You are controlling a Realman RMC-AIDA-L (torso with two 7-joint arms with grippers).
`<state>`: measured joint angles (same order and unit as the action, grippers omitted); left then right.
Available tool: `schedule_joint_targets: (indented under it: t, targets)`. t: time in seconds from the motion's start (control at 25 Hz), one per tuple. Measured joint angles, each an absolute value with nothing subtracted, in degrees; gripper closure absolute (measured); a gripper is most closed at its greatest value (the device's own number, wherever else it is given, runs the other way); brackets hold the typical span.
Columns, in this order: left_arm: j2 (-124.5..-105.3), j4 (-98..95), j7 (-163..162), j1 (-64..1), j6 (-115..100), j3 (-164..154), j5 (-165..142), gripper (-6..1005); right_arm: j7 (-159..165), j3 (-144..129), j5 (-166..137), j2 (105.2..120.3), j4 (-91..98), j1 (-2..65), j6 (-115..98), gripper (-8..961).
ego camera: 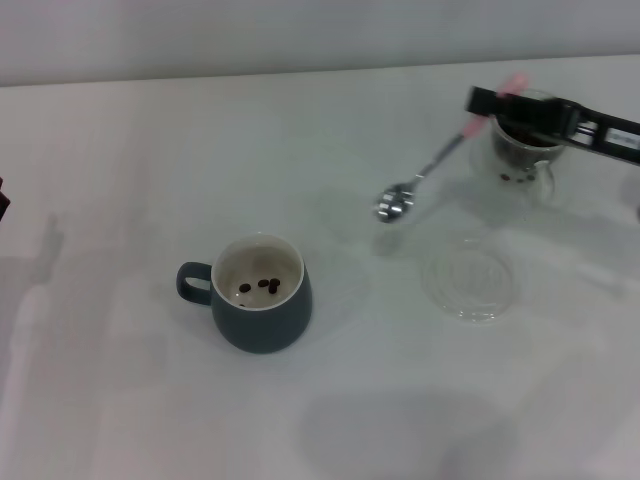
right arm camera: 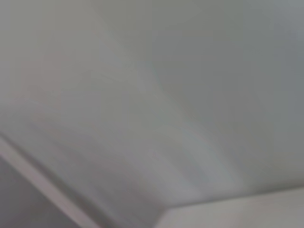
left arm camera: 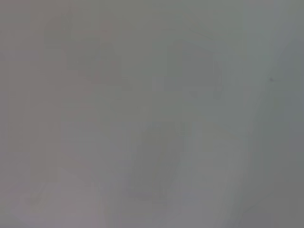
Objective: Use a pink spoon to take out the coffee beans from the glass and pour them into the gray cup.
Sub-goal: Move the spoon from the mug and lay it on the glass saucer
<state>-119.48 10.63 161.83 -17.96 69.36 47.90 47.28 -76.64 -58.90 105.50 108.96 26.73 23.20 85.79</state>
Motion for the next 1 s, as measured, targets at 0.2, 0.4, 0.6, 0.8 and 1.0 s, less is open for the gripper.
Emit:
schedule_joint_targets:
  t: [0.2,0.4,0.6,0.8,1.0]
  targets:
    - [-119.45,10.6,161.8,-18.1,69.3,48.0,47.3,120,-77.3,-58.8,103.7,105.13,22.3,22.0,84.0,800]
    - [-119.39,10.4,161.8,-18.1,69.3,48.1,47.4,119,-76.7,-58.7,102.2,104.46,21.8,20.5,80.0,800]
    - [-119.36,10.3,161.8,-18.2,69.3,48.2,47.3,119,-77.0,-58.7,99.7,104.89,21.6,20.2,77.9,799]
    - [-119.34,10.3,161.8,-18.7,69.3,48.1,47.3,120,-77.0,-58.8,98.3,105.25,21.5,20.2,75.6,799]
    - [-119.25,10.2,161.8,-18.8,69.3,48.2,47.3,119,-77.3,-58.9,97.0,106.05,21.4,20.2,73.4,799]
